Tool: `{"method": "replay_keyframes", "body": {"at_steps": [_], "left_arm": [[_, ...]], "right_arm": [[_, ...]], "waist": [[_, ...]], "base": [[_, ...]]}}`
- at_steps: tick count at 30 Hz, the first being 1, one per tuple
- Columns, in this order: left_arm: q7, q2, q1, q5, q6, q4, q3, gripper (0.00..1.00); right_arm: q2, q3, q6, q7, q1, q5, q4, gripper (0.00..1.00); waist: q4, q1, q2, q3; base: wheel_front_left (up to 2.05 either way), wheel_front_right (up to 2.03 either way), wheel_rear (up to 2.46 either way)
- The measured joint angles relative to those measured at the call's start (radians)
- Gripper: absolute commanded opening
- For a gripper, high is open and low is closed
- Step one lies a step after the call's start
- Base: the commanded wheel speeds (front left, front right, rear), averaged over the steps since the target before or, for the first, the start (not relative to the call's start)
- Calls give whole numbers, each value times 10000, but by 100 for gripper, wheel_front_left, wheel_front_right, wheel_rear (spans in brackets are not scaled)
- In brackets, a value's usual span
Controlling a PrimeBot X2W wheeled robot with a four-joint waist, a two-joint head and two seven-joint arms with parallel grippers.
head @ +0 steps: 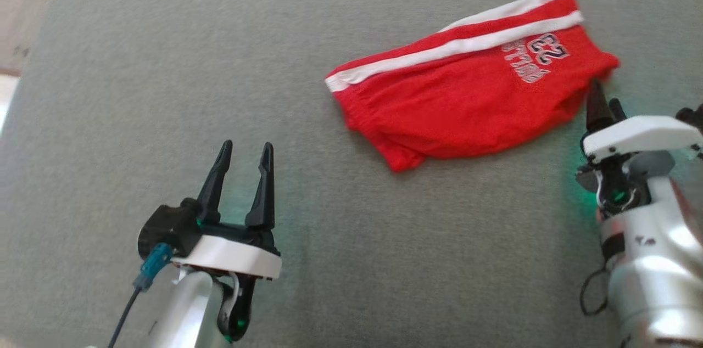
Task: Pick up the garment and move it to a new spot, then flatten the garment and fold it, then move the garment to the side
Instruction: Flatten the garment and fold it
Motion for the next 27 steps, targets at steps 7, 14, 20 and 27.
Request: {"method": "replay_keyframes", "body": {"at_steps": [7, 14, 20, 27], "left_arm": [[0, -10, -27, -132, 4, -25, -318, 100], [0, -10, -44, -309, 17, -61, -535, 100], [0, -10, -58, -332, 96, -61, -548, 100], [0, -12, -149, -198, 94, -61, -514, 100]], "right_arm": [[-332, -1070, -12, 479, -1529, -451, 2161, 100], [-769, -1312, -10, 604, -2711, -1101, 3507, 100], [-780, -1350, -10, 481, -3367, -1488, 3916, 100], [-623, -1446, -10, -171, -3650, -1578, 4079, 0]], "waist": [[604, -3, 0, 153], [913, -4, 0, 462], [948, -3, 0, 767], [844, -2, 0, 894]], "base": [[0, 0, 0], [0, 0, 0], [0, 0, 0], [0, 0, 0]]}}
